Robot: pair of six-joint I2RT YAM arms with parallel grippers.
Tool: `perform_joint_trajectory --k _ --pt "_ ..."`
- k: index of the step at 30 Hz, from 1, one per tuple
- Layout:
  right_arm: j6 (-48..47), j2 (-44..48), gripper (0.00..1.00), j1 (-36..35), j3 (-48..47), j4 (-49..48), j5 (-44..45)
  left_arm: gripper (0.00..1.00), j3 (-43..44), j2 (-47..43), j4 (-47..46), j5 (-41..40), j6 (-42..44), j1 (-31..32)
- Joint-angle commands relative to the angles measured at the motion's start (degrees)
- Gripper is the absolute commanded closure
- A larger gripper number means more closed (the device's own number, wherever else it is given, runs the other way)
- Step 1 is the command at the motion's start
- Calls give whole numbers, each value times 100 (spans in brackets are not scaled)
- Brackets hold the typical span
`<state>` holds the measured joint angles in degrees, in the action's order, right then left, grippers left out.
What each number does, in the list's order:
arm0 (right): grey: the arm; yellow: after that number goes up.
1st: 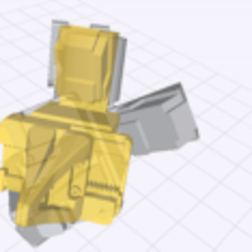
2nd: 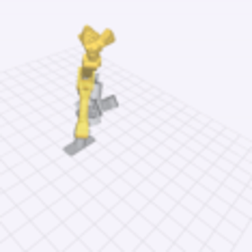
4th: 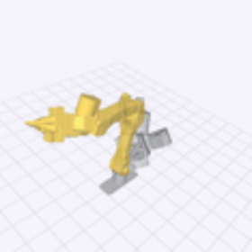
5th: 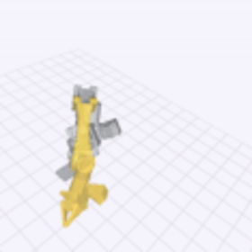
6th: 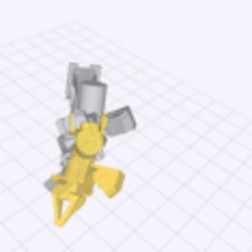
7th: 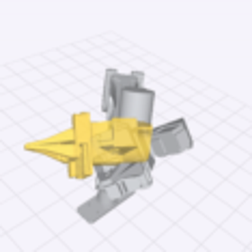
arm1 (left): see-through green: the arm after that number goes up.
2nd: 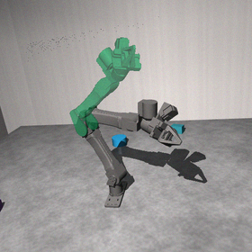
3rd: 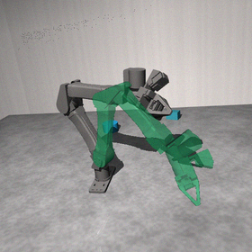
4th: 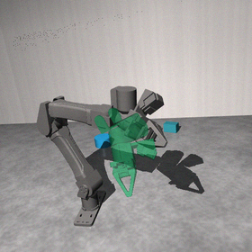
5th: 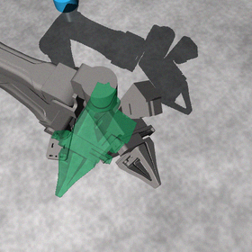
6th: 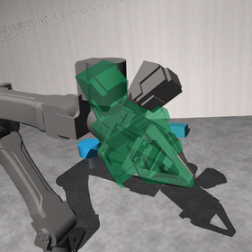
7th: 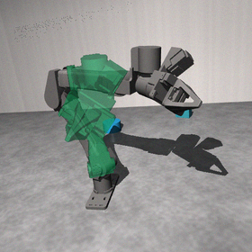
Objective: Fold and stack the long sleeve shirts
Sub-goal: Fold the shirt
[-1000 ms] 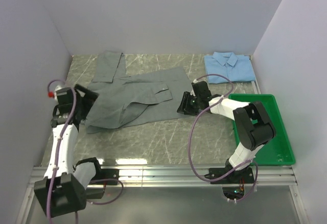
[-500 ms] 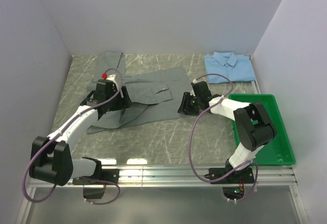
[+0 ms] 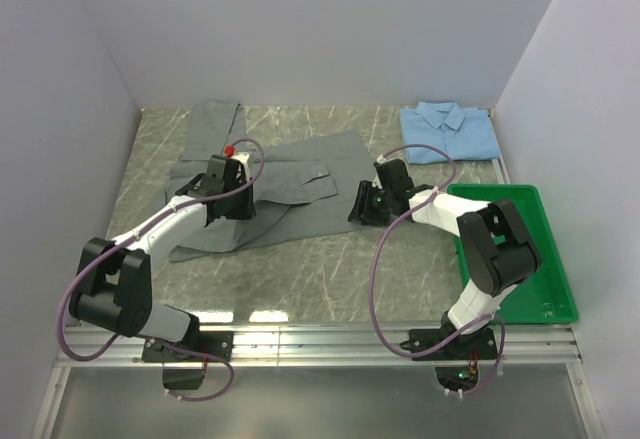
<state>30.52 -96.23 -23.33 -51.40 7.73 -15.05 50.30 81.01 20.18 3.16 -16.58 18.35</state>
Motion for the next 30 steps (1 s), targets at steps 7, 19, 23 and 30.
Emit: perform_joint_trajectory --k 7,19,23,30 --pt "-64 157 48 -31 -169 -70 -33 100 673 63 -278 -684 1279 37" --pt "-117 209 49 -31 -160 -52 -68 99 894 530 -1788 -1537 2703 37" --pt "-152 253 49 -31 -143 -69 -59 99 692 486 -2333 -1836 2993 28" --pt "-213 315 49 -40 -151 -87 -130 95 542 626 -2731 -1925 3293 37"
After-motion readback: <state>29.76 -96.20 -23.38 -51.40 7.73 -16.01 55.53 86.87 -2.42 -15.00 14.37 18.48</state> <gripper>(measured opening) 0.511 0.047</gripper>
